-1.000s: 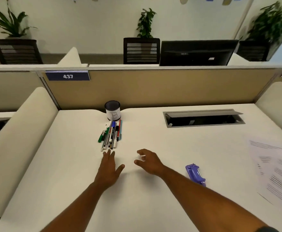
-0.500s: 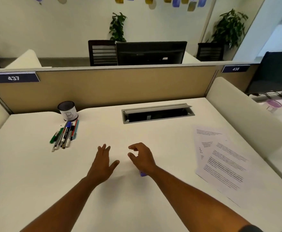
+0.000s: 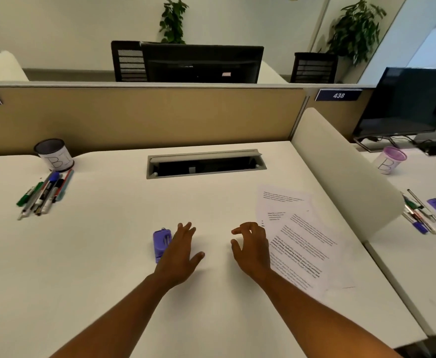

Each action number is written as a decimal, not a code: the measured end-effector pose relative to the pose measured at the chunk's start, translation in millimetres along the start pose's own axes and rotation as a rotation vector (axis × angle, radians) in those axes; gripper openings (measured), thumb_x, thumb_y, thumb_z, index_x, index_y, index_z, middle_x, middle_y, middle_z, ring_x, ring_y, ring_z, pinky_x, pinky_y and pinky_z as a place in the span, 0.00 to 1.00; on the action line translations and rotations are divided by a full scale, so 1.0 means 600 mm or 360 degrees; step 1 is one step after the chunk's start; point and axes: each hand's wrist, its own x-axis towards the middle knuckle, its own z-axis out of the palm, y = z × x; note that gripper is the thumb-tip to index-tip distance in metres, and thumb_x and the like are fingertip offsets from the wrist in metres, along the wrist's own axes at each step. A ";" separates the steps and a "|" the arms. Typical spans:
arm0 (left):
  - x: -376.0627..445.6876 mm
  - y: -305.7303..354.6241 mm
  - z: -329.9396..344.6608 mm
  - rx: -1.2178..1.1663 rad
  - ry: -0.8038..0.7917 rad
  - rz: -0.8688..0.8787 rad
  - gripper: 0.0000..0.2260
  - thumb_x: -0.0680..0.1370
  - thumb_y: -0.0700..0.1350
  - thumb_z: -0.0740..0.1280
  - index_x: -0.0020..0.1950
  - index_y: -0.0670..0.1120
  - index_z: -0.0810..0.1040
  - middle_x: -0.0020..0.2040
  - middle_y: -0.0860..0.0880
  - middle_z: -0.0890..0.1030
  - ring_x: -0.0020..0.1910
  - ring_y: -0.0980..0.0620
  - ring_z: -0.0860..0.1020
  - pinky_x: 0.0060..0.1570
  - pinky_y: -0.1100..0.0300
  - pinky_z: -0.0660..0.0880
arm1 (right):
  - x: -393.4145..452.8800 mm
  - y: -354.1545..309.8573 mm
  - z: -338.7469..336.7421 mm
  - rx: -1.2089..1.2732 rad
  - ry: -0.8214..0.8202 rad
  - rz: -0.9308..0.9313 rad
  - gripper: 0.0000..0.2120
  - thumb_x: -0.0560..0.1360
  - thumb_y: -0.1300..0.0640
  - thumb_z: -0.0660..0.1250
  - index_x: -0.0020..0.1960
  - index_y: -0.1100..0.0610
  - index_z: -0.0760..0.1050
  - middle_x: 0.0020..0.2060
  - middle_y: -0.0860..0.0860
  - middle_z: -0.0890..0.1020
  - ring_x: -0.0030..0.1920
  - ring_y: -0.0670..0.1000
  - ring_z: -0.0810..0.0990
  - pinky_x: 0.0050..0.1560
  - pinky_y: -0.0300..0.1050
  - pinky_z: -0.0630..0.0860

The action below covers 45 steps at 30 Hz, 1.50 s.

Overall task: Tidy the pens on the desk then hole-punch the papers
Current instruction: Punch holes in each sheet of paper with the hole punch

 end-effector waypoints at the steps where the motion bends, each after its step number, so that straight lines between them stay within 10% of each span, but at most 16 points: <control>1: 0.001 0.008 0.015 -0.0010 -0.0025 0.0017 0.32 0.81 0.54 0.64 0.81 0.45 0.54 0.82 0.50 0.49 0.81 0.51 0.42 0.78 0.56 0.49 | -0.003 0.016 -0.006 -0.0083 0.0055 0.0035 0.11 0.74 0.55 0.73 0.56 0.50 0.80 0.60 0.49 0.77 0.64 0.54 0.74 0.62 0.54 0.73; 5: -0.007 0.020 0.065 0.0037 -0.0153 0.0020 0.35 0.81 0.56 0.62 0.82 0.45 0.48 0.82 0.51 0.47 0.81 0.53 0.41 0.78 0.58 0.48 | -0.008 0.081 -0.030 -0.0445 0.0192 0.0311 0.21 0.73 0.46 0.71 0.64 0.51 0.77 0.69 0.54 0.74 0.72 0.59 0.68 0.71 0.64 0.64; 9: -0.025 -0.004 0.097 0.0170 -0.0191 0.0004 0.38 0.81 0.59 0.59 0.81 0.46 0.41 0.81 0.53 0.41 0.81 0.52 0.41 0.78 0.59 0.43 | -0.016 0.137 -0.036 -0.0662 -0.0199 0.0590 0.38 0.77 0.32 0.58 0.80 0.51 0.57 0.81 0.60 0.55 0.80 0.66 0.48 0.75 0.74 0.48; 18: -0.032 -0.020 0.112 0.0167 -0.0131 0.0077 0.35 0.82 0.59 0.58 0.81 0.48 0.45 0.81 0.56 0.42 0.81 0.54 0.40 0.77 0.61 0.41 | -0.058 0.127 0.001 -0.0668 -0.0435 0.0286 0.40 0.78 0.28 0.47 0.83 0.47 0.44 0.82 0.57 0.40 0.81 0.64 0.36 0.76 0.73 0.39; 24: -0.027 -0.019 0.107 0.0100 -0.0153 0.0037 0.37 0.80 0.65 0.54 0.81 0.51 0.42 0.81 0.57 0.42 0.81 0.55 0.41 0.78 0.60 0.44 | -0.068 0.077 0.025 -0.0578 -0.0483 0.0052 0.38 0.76 0.28 0.47 0.81 0.44 0.55 0.83 0.54 0.50 0.82 0.62 0.44 0.77 0.69 0.45; 29: -0.028 -0.023 0.113 0.0274 -0.0165 0.0091 0.41 0.75 0.73 0.49 0.80 0.55 0.39 0.81 0.55 0.39 0.80 0.52 0.37 0.79 0.55 0.44 | -0.026 0.098 -0.013 -0.0393 -0.0025 0.0056 0.28 0.77 0.36 0.63 0.71 0.52 0.72 0.75 0.55 0.69 0.77 0.61 0.62 0.71 0.64 0.64; 35: -0.030 -0.021 0.120 0.0368 -0.0144 0.0106 0.42 0.74 0.75 0.49 0.81 0.55 0.43 0.81 0.53 0.37 0.79 0.49 0.35 0.78 0.54 0.42 | 0.014 0.164 -0.041 -0.0531 -0.0002 0.0829 0.41 0.73 0.30 0.62 0.74 0.57 0.63 0.75 0.64 0.64 0.75 0.65 0.60 0.71 0.66 0.60; 45: -0.033 -0.018 0.118 0.0367 -0.0150 0.0090 0.41 0.74 0.75 0.49 0.80 0.57 0.38 0.80 0.56 0.34 0.79 0.52 0.32 0.78 0.54 0.41 | -0.008 0.158 -0.023 -0.0356 0.0135 0.0514 0.32 0.72 0.35 0.69 0.70 0.52 0.72 0.67 0.53 0.76 0.68 0.59 0.70 0.65 0.63 0.70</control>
